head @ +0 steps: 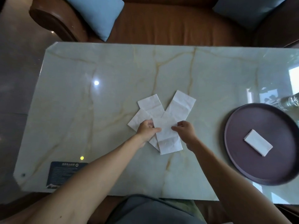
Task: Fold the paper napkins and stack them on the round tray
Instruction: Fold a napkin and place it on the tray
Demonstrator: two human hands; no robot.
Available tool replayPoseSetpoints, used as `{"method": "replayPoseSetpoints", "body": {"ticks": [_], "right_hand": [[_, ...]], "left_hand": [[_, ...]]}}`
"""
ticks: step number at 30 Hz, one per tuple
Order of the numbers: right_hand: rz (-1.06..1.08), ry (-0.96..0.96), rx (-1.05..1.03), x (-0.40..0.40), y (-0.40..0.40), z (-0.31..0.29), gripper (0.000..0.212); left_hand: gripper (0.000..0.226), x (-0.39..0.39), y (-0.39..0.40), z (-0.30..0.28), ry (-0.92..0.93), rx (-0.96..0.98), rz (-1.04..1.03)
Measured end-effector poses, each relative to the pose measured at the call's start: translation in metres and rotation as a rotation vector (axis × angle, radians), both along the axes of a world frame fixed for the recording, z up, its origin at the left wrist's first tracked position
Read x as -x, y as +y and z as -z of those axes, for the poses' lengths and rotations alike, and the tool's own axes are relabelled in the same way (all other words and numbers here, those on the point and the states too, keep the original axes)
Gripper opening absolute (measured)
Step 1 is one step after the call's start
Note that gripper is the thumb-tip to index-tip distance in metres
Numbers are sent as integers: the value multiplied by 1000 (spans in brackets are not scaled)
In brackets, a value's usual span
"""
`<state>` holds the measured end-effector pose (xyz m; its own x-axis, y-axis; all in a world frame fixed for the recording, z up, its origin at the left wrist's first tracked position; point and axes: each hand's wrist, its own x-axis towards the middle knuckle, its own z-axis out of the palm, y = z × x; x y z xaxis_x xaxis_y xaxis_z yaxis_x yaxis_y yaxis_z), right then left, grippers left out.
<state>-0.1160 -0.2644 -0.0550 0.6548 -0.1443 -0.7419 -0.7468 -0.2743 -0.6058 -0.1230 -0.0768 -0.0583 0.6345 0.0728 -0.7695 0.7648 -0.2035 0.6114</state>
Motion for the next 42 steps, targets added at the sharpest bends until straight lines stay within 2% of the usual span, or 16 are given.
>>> {"method": "replayPoseSetpoints", "body": {"ticks": [2,4,7,11,14,16,18,20,22,24,28,34,39,42], "right_hand": [[-22,-29,1,1,-2,-5,13],[-48,-64,-9,0,-4,-16,18],[-83,-139,-30,-7,-7,-37,27],[-90,-253,-82,-22,-7,-74,21],[-119,-328,-151,-31,-8,-102,45],[-210,-407,-126,-39,-9,-115,56],[-305,-482,-41,-46,-10,-127,45],[-358,-541,60,-51,-11,-137,24],[-394,-598,140,-55,-13,-147,7],[-437,-677,236,-58,-15,-154,5],[-547,-754,348,-62,-19,-174,8],[-658,-700,253,-65,-20,-202,12],[-587,-677,80,-66,-37,-201,11],[-380,-678,-39,-63,-49,-195,12]], "left_hand": [[52,-1,3,-1,13,14,-1],[67,-4,6,-6,0,8,18],[78,-12,11,-23,-105,22,82],[63,-31,13,-59,-288,8,150],[49,-45,11,-86,-384,19,151],[36,-51,10,-103,-454,-2,172],[22,-57,11,-119,-533,-28,233],[13,-60,12,-134,-628,-112,330],[15,-60,13,-145,-738,-263,427],[20,-59,13,-152,-810,-336,473],[24,-61,17,-166,-797,-272,537],[34,-60,16,-177,-731,-155,598],[31,-53,19,-183,-617,55,533],[28,-48,21,-183,-577,159,411]]}}
